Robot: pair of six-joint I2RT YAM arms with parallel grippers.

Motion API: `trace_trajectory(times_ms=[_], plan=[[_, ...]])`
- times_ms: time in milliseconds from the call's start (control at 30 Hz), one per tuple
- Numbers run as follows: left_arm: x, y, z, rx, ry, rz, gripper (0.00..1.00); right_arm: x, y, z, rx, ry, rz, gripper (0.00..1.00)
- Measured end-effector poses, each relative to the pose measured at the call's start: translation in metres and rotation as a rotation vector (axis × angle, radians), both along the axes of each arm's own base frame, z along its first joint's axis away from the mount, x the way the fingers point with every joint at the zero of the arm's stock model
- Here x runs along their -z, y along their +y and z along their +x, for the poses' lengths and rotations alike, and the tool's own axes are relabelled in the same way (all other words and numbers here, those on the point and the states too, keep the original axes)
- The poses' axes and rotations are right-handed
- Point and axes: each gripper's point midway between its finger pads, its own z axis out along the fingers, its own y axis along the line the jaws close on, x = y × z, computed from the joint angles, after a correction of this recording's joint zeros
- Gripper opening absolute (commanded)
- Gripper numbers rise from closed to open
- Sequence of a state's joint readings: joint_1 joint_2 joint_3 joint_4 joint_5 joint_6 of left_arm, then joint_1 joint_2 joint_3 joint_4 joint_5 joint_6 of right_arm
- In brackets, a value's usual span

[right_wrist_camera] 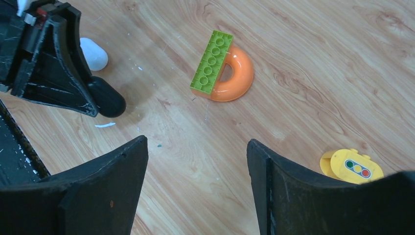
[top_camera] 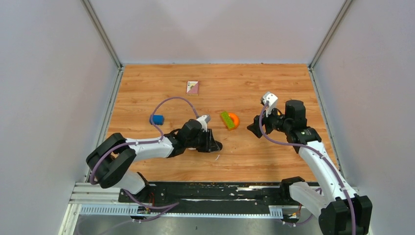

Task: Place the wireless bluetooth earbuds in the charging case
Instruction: Place the charging case at the center of the board, then reset both arms

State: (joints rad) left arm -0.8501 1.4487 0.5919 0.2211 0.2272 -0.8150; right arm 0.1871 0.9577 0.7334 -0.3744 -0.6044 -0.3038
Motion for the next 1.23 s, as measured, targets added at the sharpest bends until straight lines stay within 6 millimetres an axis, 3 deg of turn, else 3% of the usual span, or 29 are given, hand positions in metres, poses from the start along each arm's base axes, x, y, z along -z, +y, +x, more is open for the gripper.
trace_trajectory(times_ms=[100,133,167,200,233,433,500,533,667,833,1000,1233], plan=[[0.006,-0.002,0.006,-0.004,0.016,0.046,0.45,0.0,0.0,0.0,-0.003,0.0,0.002,0.74],[0.006,-0.002,0.008,-0.007,0.016,0.067,0.54,0.0,0.001,0.0,-0.005,-0.001,0.004,0.75],[0.005,-0.002,0.011,-0.006,0.01,0.089,0.84,-0.001,0.001,0.0,-0.006,-0.003,0.004,0.75],[0.004,0.0,0.014,-0.006,0.001,0.113,0.98,-0.001,0.001,0.0,-0.006,-0.004,0.005,0.75],[0.003,0.001,0.015,0.004,-0.013,0.136,1.0,-0.001,0.001,0.0,-0.007,-0.006,0.006,0.76],[-0.011,0.019,0.029,0.039,-0.085,0.322,1.0,0.0,0.0,-0.001,-0.004,-0.01,0.01,0.79],[-0.018,0.032,0.034,0.043,-0.126,0.403,1.0,0.0,-0.001,0.0,0.0,-0.009,0.01,0.96],[-0.024,0.04,0.038,0.04,-0.157,0.448,1.0,0.0,-0.002,0.0,0.005,-0.007,0.013,0.99],[-0.061,0.082,0.054,-0.011,-0.328,0.592,1.0,-0.003,-0.01,0.007,0.069,-0.014,0.022,0.99],[-0.113,0.153,0.069,-0.206,-0.521,0.649,1.0,-0.006,-0.023,0.018,0.192,-0.019,0.041,0.99],[-0.116,0.221,0.061,-0.384,-0.638,0.671,1.0,-0.011,-0.036,0.031,0.311,-0.026,0.054,0.99],[-0.13,0.245,0.06,-0.524,-0.775,0.608,1.0,-0.011,-0.048,0.039,0.396,-0.033,0.06,0.99]])
